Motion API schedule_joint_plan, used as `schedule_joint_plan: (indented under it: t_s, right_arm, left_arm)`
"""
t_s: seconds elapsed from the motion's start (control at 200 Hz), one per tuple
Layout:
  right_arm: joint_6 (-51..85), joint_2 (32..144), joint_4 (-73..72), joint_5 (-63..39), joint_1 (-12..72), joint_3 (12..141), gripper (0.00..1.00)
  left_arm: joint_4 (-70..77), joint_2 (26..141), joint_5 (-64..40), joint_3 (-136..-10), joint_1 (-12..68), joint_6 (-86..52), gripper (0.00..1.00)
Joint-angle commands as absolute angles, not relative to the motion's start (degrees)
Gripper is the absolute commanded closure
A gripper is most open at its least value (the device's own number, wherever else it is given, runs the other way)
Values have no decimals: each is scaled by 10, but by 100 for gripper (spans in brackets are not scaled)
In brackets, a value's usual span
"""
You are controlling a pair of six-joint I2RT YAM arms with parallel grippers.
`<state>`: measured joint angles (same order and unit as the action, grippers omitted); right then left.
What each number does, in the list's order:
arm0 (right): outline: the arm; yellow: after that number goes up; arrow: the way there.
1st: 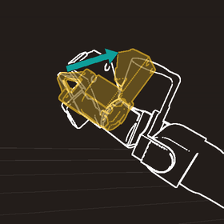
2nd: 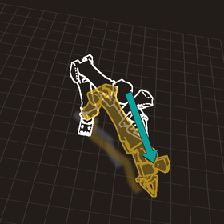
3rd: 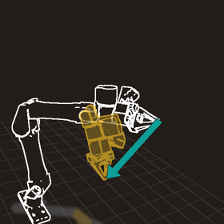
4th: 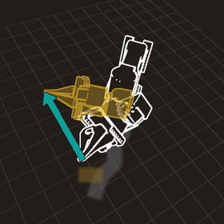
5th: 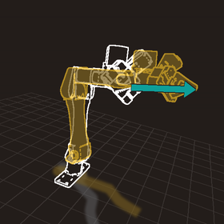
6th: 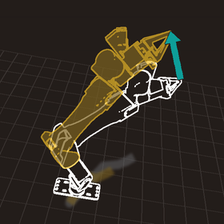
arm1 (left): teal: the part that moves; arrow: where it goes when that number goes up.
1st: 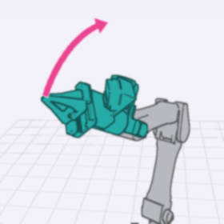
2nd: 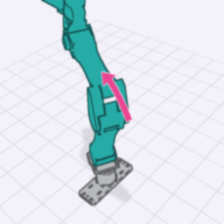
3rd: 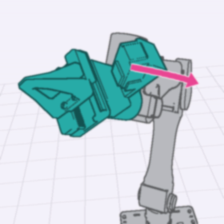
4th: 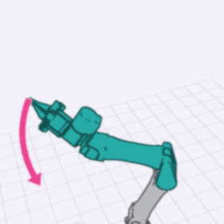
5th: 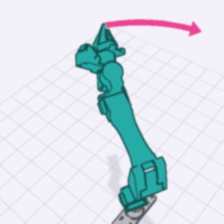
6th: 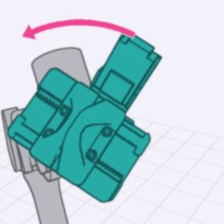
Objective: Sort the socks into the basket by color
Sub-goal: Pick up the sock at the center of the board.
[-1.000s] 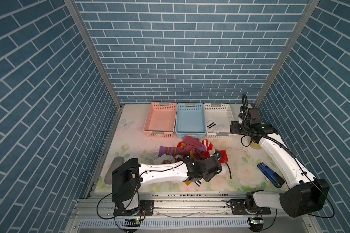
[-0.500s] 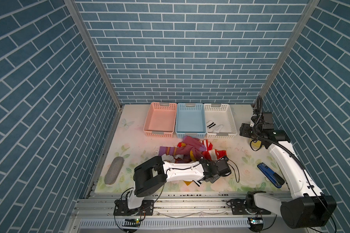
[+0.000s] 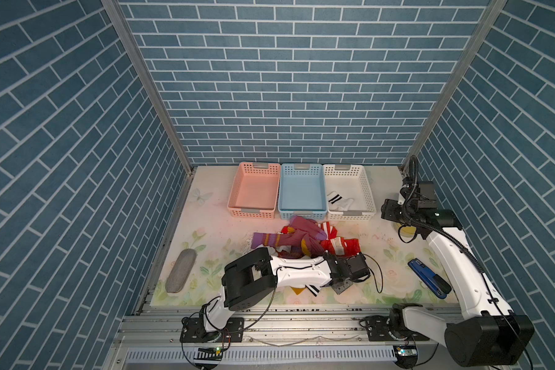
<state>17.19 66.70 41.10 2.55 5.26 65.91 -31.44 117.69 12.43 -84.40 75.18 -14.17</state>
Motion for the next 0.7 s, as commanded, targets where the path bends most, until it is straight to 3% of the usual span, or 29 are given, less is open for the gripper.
schedule_joint_plan:
  t_s: [0.0, 0.695]
  right_arm:
    - [190, 653, 411, 18, 49, 650, 35]
    - [188, 633, 410, 21, 48, 641, 40]
  left_arm:
    - [-336, 1190, 125, -860, 750, -143, 68]
    - [-348, 1154, 153, -853, 726, -136, 100]
